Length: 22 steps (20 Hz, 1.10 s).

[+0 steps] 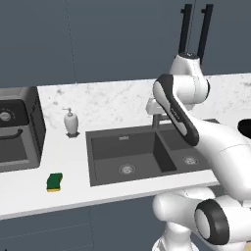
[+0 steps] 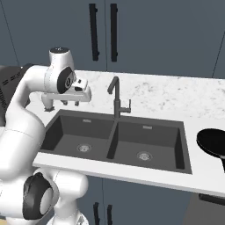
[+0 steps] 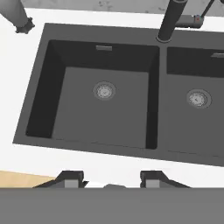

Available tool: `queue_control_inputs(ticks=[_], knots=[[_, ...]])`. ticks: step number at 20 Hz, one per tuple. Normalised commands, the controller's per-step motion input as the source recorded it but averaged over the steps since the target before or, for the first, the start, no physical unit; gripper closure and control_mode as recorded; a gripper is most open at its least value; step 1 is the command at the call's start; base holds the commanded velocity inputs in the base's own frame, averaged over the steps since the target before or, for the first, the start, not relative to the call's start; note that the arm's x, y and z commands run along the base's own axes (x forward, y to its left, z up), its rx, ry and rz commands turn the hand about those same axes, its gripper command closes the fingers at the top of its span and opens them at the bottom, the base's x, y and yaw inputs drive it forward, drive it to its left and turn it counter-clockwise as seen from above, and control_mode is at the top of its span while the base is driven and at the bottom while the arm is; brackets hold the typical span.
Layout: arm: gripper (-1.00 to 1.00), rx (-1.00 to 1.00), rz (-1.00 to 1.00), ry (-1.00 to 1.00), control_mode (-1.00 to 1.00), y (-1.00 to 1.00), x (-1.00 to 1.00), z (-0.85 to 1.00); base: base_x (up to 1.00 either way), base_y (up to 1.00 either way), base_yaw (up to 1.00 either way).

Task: Pick the pan and sponge and place them into the sink. Then turn on the water.

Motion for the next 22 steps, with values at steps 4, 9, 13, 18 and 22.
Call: queue_control_inputs(ticks=[4,9,13,18,22], knots=[[-1.0,0.01,0.0,0.0,-1.0,0.0,-0.56,-0.07,0.0,0.0,0.0],[-1.0,-0.01,0.02,-0.01,-1.0,0.71,-0.94,-0.28,0.0,0.0,0.0],[-1.0,-0.06,-0.01,0.0,-1.0,1.0,-0.15,-0.16,0.0,0.0,0.0],[-1.0,-0.01,-0.08,0.04,-1.0,1.0,0.16,-0.14,0.0,0.0,0.0],[-1.0,0.03,-0.13,0.11,-1.0,1.0,0.19,-0.15,0.0,0.0,0.0]])
